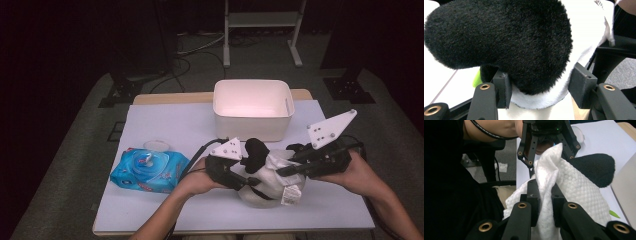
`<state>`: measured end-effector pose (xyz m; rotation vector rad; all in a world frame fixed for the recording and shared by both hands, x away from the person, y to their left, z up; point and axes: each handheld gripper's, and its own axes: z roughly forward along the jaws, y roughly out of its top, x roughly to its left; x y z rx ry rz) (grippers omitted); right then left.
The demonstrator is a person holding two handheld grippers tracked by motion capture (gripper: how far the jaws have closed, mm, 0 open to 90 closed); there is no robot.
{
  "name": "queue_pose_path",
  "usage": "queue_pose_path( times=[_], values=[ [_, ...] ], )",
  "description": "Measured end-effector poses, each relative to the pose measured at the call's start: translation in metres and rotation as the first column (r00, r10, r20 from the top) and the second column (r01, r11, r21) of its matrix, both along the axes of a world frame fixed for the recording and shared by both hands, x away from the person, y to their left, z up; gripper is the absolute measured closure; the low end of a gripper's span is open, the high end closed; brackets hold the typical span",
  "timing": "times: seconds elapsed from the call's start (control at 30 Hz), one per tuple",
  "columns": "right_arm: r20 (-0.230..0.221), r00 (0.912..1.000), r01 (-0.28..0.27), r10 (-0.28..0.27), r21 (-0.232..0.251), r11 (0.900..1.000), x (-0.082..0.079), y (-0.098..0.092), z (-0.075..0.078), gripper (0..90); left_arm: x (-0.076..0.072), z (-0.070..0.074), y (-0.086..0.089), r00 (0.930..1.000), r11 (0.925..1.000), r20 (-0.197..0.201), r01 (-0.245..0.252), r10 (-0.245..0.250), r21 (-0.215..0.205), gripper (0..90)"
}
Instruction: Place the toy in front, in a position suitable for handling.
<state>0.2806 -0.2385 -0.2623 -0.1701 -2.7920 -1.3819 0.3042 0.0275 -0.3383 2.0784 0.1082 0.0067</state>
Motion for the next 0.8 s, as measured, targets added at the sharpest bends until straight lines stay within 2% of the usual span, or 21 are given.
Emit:
queue_pose_path(
  times=[0.37, 0.8],
  values=[
    [0.007, 0.9986, 0.054, -0.053, -0.022, 0.998, -0.001, -0.017, 0.002, 82.0, 0.000, 0.000, 0.001, 1.0000, 0.9999, 0.007, 0.002, -0.002, -0.011, 43.6],
    [0.017, 0.9979, 0.062, -0.062, -0.034, 0.997, 0.006, -0.011, 0.007, 81.9, 0.001, 0.003, 0.008, 0.9999, 0.9999, 0.009, -0.010, 0.010, -0.004, 45.1]
  ],
)
